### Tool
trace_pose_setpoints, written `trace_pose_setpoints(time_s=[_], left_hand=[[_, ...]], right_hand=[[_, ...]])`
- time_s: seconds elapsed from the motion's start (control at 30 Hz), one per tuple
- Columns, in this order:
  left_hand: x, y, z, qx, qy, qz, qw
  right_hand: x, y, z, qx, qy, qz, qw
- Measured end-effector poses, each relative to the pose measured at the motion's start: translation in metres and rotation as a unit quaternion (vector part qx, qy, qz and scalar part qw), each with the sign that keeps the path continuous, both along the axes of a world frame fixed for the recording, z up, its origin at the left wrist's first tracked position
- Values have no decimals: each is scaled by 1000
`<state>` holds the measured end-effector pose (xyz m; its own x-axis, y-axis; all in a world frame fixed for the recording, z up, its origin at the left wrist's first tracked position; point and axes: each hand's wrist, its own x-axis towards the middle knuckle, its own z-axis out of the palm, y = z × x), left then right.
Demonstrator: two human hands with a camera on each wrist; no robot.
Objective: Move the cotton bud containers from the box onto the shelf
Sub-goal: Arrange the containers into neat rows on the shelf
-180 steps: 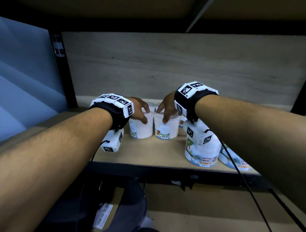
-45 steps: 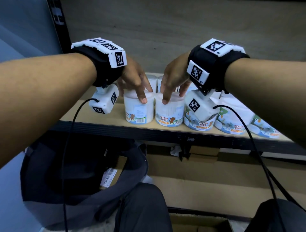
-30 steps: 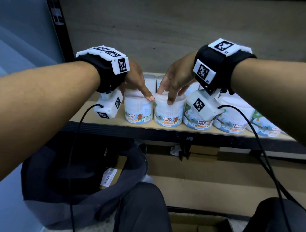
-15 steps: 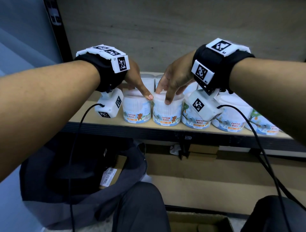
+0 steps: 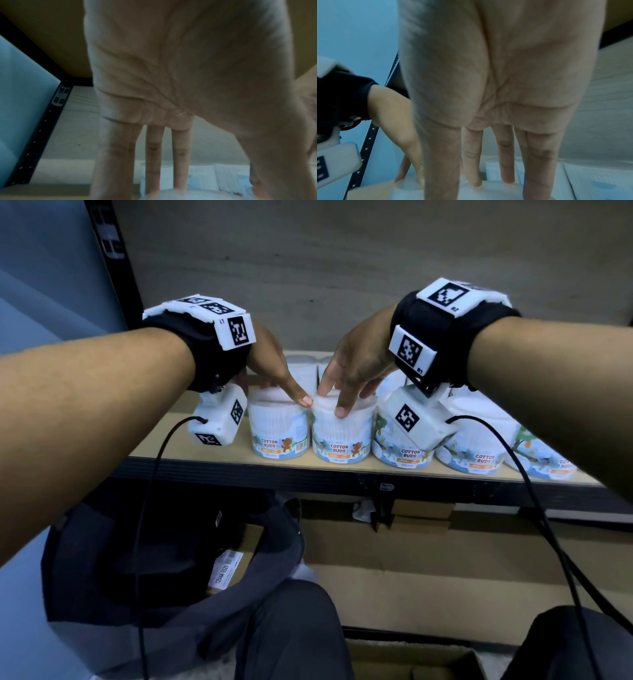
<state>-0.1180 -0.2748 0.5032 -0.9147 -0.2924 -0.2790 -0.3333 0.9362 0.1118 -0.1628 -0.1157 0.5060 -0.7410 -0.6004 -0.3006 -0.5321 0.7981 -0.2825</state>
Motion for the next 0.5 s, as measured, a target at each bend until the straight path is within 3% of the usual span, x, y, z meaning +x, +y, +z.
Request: trace_pose_setpoints(time_s=[0.23, 0.5], left_hand=[[-8, 9, 23, -2, 7, -6, 1000], [-45, 52, 39, 5, 111, -103, 988]], right_hand=[[-11, 16, 13, -57, 11, 5, 998], [-41, 75, 38, -38, 78, -32, 996]])
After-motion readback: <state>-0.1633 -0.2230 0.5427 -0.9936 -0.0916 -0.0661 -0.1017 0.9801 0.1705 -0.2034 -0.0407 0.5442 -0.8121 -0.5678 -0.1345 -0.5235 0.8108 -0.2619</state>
